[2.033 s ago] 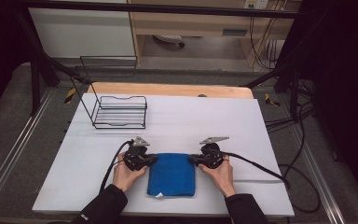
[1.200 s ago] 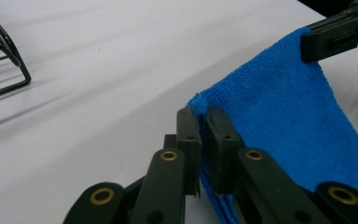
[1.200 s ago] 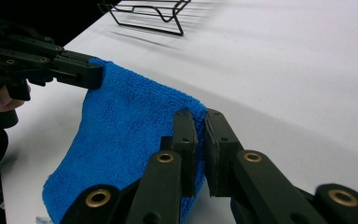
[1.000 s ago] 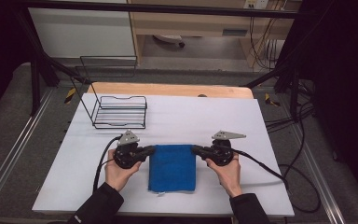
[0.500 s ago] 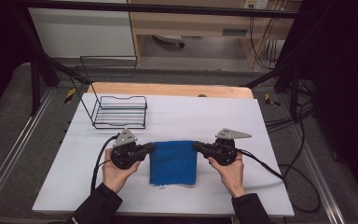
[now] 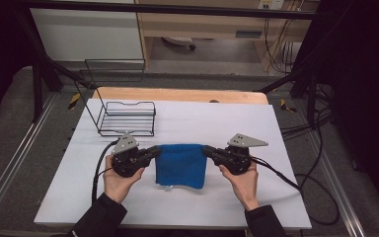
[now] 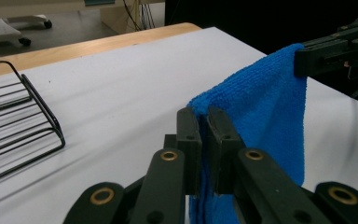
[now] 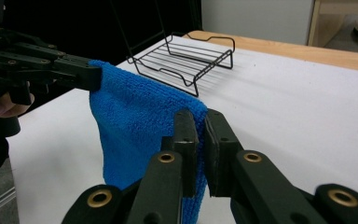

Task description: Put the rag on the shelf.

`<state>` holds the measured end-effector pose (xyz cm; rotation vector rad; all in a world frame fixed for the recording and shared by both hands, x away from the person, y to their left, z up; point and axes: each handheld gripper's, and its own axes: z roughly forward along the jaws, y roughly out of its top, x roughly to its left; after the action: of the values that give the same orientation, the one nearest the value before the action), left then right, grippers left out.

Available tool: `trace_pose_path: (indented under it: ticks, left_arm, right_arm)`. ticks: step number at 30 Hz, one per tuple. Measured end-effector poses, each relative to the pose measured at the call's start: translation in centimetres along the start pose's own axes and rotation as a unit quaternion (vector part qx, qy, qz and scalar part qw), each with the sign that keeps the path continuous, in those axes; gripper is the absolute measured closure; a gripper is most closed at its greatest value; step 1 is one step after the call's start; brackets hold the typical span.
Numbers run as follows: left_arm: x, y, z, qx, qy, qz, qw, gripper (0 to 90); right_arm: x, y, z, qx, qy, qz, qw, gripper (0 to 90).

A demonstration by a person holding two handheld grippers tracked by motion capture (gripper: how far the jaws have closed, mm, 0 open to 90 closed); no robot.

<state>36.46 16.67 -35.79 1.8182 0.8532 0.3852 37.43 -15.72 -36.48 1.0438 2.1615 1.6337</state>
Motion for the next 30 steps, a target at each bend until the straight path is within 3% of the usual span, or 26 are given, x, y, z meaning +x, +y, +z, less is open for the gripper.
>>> trace_pose_path:
  ticks: [14, 30]
  left_arm:
    - [0.8, 1.7, -2.2, -0.038, 0.018, 0.009, 0.9991, 84.4]
    - [2.8, 3.4, -5.3, -0.096, 0.040, 0.010, 0.9945, 84.5]
  right_arm:
    - [1.8, 2.5, 0.5, -0.038, -0.010, -0.027, 0.9989, 85.0]
    - [4.1, 6.0, 2.6, -0.087, -0.019, -0.066, 0.9938, 85.0]
